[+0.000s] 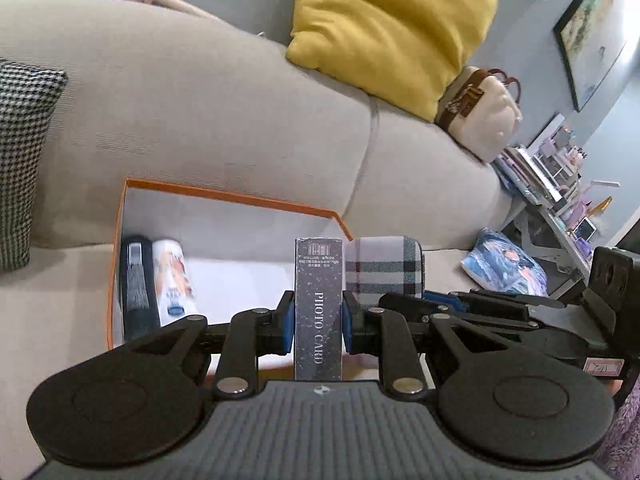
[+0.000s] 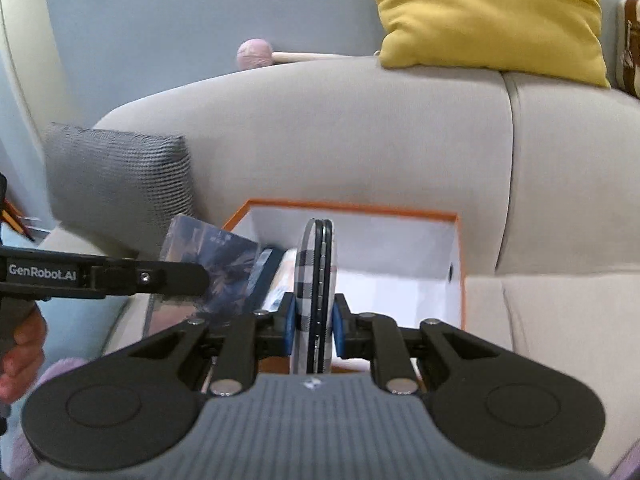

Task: Organize rigid objects
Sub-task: 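Carry the PHOTO CARD box and plaid case over the orange box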

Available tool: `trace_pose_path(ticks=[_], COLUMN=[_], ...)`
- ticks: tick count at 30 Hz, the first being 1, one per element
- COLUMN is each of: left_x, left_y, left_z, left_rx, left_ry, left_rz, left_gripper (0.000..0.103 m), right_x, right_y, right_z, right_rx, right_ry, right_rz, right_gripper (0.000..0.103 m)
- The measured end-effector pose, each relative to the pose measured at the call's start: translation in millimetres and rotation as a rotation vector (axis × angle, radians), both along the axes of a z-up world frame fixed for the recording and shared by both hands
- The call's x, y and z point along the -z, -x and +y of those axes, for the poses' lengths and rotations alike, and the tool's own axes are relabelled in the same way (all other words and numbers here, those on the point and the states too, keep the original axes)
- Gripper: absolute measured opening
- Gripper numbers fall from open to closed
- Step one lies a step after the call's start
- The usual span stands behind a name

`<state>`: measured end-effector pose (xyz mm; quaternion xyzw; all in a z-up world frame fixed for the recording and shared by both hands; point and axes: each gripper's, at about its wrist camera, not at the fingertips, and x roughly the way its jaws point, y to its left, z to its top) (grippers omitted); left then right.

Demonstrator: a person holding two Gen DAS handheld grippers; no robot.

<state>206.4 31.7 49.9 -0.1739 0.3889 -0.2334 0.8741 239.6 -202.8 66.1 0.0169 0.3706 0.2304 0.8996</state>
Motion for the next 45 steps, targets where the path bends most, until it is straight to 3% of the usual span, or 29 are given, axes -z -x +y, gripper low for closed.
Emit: trace_pose_path(ticks=[13, 20, 34, 38, 45], left_x=[75.6, 117.9, 156.2, 145.4, 129.0], left_y=[-121.6, -161.9, -180.7, -179.4, -172.9], left_z=[5.1, -7.5, 2.3, -2.1, -6.0], left_rx=[0.006, -0.035, -0.111, -0.094, -0.046], left_ry=[0.013, 0.028, 0.025, -0.096, -0.244], left_rz=[0.321, 0.448, 0.518, 0.491, 0.452], left_gripper=[0.025, 0.025, 0.026, 0.034, 0.035], right_x=[86.5, 106.5, 131.4, 134.5, 144.7], right_y=[-115.1, -156.1, -186.4, -190.5, -198.3], right_z=[5.4, 4.8, 5.1, 9.2, 15.2], right_rx=[0.027, 0.039, 0.054, 0.045, 0.059], right_ry=[0.055, 0.028, -0.069, -0.077, -0.069], right_rz=[0.293, 0.36, 0.479, 0.489, 0.518], right_gripper=[0.019, 0.019, 0.019, 0.019, 0.02])
